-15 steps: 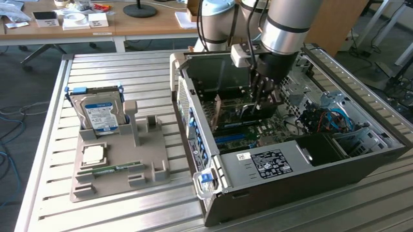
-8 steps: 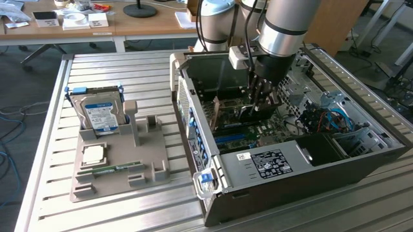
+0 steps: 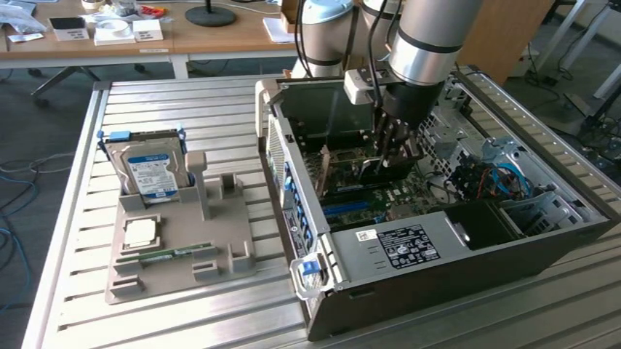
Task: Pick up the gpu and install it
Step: 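Insert the gpu into the slot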
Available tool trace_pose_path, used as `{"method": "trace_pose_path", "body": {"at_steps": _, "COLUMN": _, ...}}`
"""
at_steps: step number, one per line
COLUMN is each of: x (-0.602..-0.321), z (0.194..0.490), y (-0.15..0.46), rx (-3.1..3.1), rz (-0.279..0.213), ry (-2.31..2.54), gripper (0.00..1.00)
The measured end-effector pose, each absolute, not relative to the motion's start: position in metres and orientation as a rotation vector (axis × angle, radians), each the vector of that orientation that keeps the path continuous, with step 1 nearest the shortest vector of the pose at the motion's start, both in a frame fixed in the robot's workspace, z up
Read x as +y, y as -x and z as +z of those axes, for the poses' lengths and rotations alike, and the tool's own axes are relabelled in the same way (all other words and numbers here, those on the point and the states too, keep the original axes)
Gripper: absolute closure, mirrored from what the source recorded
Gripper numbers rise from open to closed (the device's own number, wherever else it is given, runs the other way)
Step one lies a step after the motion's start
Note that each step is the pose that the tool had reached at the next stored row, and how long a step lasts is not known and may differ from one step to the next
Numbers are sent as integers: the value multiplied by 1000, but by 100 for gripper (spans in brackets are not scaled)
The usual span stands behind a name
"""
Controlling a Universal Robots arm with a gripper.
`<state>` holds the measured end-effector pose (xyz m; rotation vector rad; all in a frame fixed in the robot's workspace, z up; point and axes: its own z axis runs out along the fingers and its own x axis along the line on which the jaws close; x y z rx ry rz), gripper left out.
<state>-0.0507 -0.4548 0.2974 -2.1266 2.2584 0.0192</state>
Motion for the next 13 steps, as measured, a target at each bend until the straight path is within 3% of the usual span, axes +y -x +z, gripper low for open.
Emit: {"method": "trace_pose_path", "body": {"at_steps": 13, "x": -456, "z": 295, "y": 54, "rx": 2258, "rz": 19, "ry": 2127, "gripper": 73}}
